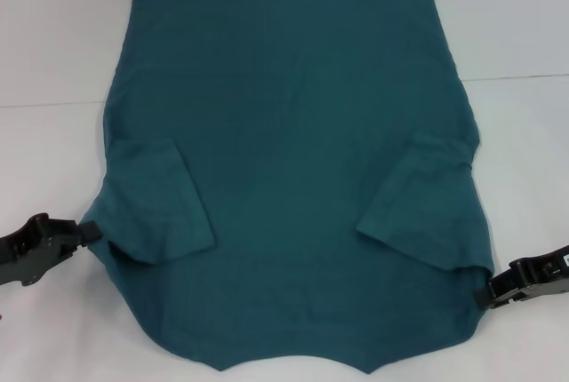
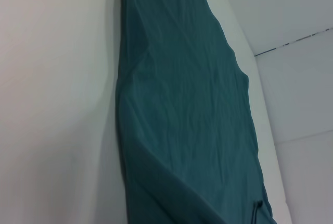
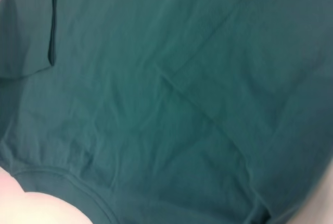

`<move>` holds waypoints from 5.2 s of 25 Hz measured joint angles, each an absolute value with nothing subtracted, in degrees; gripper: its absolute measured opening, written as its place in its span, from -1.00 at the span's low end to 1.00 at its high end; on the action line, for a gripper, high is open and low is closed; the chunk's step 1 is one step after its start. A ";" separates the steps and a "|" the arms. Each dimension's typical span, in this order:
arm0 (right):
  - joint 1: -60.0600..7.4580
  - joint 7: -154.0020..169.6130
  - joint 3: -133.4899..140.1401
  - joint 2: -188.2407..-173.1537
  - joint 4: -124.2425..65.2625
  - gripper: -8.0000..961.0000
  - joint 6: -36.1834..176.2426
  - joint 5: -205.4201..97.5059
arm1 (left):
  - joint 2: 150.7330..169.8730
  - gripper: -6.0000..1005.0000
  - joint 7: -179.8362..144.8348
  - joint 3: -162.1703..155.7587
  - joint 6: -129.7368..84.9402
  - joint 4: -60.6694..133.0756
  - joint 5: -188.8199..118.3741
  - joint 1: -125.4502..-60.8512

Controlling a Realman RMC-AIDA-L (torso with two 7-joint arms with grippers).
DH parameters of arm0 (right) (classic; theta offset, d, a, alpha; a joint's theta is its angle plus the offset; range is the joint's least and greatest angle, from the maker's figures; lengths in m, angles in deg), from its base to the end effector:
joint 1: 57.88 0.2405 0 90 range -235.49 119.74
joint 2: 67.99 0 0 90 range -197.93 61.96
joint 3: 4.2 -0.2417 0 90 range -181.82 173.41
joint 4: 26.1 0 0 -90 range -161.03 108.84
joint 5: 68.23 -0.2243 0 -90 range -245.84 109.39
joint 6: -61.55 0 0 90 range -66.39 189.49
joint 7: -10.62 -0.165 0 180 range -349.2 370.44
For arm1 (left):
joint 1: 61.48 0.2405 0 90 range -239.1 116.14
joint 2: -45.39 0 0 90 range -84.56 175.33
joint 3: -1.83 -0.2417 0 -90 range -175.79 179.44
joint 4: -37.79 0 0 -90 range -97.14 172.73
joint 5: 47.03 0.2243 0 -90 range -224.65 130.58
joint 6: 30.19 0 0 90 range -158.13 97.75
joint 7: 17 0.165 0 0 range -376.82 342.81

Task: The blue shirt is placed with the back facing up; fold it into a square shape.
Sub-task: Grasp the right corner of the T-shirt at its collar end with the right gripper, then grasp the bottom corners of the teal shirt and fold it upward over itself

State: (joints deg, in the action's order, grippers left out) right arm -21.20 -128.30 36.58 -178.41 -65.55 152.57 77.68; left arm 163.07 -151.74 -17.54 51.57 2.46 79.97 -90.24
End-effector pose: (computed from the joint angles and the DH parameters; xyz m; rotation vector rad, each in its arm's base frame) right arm 0.3104 0.3471 0.0346 -2.3089 1.8604 -0.0684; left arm -0.3262 0.3433 0.0224 -1.8407 -2.0300 -0.8754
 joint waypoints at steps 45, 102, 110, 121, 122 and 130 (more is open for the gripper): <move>-25.80 -120.82 14.92 -172.71 -69.86 -0.87 166.35 66.72 | 159.98 -0.99 -156.31 -15.07 73.08 -3.75 79.09 -93.65; -8.41 -130.24 38.88 -176.47 -58.51 -0.87 106.75 69.26 | 162.43 -0.99 -161.03 -31.15 21.88 5.47 77.84 -112.72; -8.76 -131.25 38.42 -176.58 -59.12 -0.87 106.30 70.08 | 162.28 -0.99 -161.09 -31.92 20.66 5.66 77.84 -113.69; -8.20 -131.72 38.80 -176.72 -58.80 -0.87 105.01 70.89 | 162.45 -0.99 -160.60 -32.01 18.27 6.59 77.99 -114.46; -8.15 -131.76 38.83 -176.82 -58.78 -0.87 104.87 71.22 | 162.57 -0.99 -160.07 -32.00 18.03 6.59 77.76 -114.37; -8.58 -132.32 38.80 -176.08 -58.63 -0.71 104.77 72.48 | 162.16 -0.89 -159.46 -31.79 17.43 6.86 77.06 -113.94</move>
